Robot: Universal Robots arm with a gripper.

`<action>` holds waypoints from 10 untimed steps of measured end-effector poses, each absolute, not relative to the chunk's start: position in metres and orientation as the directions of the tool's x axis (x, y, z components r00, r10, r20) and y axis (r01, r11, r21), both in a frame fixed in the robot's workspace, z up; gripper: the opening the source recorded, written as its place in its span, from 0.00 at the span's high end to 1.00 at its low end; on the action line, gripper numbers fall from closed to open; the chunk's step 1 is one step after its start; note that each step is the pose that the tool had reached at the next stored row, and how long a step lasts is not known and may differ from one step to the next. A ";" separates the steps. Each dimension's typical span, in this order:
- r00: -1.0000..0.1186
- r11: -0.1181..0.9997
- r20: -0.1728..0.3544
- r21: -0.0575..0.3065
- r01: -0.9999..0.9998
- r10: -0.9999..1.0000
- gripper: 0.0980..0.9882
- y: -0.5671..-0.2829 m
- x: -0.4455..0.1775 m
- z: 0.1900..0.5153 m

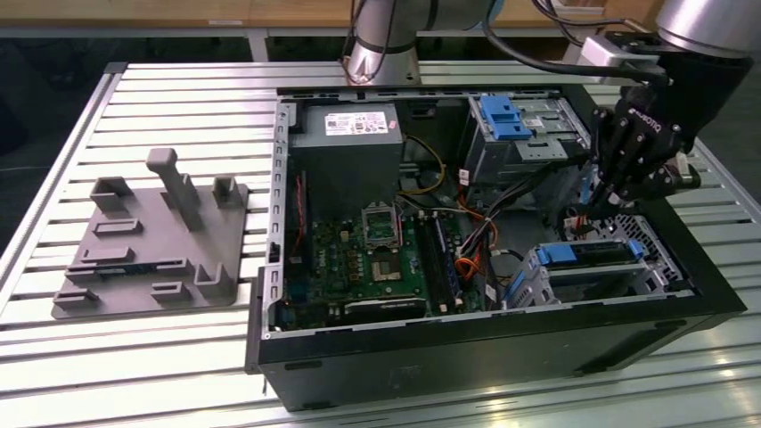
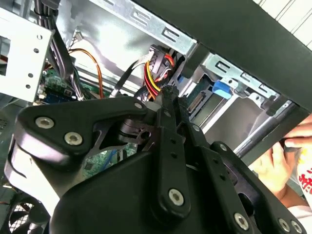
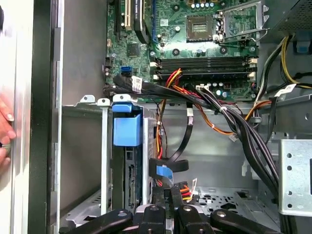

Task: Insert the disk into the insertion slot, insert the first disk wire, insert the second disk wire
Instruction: 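Insert the first disk wire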

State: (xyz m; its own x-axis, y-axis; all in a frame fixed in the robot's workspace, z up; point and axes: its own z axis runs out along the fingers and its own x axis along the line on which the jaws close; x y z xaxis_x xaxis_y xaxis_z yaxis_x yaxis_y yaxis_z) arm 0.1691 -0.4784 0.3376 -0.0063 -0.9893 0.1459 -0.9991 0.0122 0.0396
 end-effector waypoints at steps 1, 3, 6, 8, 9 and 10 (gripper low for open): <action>-0.006 0.012 0.146 0.039 -0.999 -0.989 0.93 -0.478 0.169 0.338; -0.006 0.012 0.146 0.038 -0.999 -0.989 0.93 -0.479 0.169 0.338; -0.007 0.012 0.134 0.035 -0.999 -0.991 0.93 -0.482 0.169 0.338; -0.007 0.011 0.116 0.033 -0.999 -0.993 0.93 -0.485 0.169 0.338; -0.007 0.011 0.106 0.032 -0.999 -0.994 0.93 -0.486 0.169 0.338; -0.007 0.010 0.097 0.031 -0.999 -0.995 0.93 -0.487 0.169 0.338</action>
State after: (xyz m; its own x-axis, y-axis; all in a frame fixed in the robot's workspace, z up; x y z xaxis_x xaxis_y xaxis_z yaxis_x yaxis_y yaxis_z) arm 0.1689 -0.4873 0.3377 -0.0072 -0.9953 0.0968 -0.9995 0.0103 0.0314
